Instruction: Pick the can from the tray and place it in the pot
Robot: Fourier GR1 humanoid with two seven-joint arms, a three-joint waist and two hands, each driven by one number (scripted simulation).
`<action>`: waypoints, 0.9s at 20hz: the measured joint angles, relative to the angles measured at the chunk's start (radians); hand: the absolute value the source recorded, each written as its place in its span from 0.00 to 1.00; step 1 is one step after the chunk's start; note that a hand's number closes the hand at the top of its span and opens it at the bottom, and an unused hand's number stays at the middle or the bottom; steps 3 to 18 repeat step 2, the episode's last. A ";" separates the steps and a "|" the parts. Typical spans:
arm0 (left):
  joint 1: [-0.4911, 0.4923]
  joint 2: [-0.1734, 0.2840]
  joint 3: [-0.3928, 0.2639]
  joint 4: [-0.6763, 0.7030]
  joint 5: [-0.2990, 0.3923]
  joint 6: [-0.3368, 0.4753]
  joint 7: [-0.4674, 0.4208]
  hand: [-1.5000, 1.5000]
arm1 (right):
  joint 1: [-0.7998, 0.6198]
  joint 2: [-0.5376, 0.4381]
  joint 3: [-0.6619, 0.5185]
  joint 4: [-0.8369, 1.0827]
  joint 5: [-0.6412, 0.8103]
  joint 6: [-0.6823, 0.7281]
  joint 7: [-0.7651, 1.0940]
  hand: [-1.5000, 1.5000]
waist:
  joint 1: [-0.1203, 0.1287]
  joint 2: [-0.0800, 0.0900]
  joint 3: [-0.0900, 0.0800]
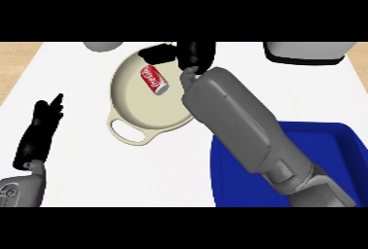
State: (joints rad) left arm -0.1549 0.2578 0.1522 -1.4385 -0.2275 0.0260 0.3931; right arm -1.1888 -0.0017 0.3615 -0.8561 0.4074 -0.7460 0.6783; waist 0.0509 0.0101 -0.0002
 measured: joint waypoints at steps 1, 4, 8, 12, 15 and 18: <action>0.009 0.007 0.012 0.007 0.008 -0.004 -0.014 0.50 | 0.014 0.000 -0.006 -0.008 -0.001 -0.028 -0.012 0.00 | -0.007 -0.002 0.000; 0.009 0.009 0.018 0.015 0.008 -0.001 -0.016 0.50 | 0.033 -0.001 -0.014 -0.015 0.001 -0.055 -0.028 0.00 | -0.015 -0.003 0.000; 0.009 0.009 0.018 0.015 0.008 -0.001 -0.016 0.50 | 0.033 -0.001 -0.014 -0.015 0.001 -0.055 -0.028 0.00 | -0.015 -0.003 0.000; 0.009 0.009 0.018 0.015 0.008 -0.001 -0.016 0.50 | 0.033 -0.001 -0.014 -0.015 0.001 -0.055 -0.028 0.00 | -0.015 -0.003 0.000; 0.009 0.009 0.018 0.015 0.008 -0.001 -0.016 0.50 | 0.033 -0.001 -0.014 -0.015 0.001 -0.055 -0.028 0.00 | -0.015 -0.003 0.000; 0.009 0.009 0.018 0.015 0.008 -0.001 -0.016 0.50 | 0.033 -0.001 -0.014 -0.015 0.001 -0.055 -0.028 0.00 | -0.015 -0.003 0.000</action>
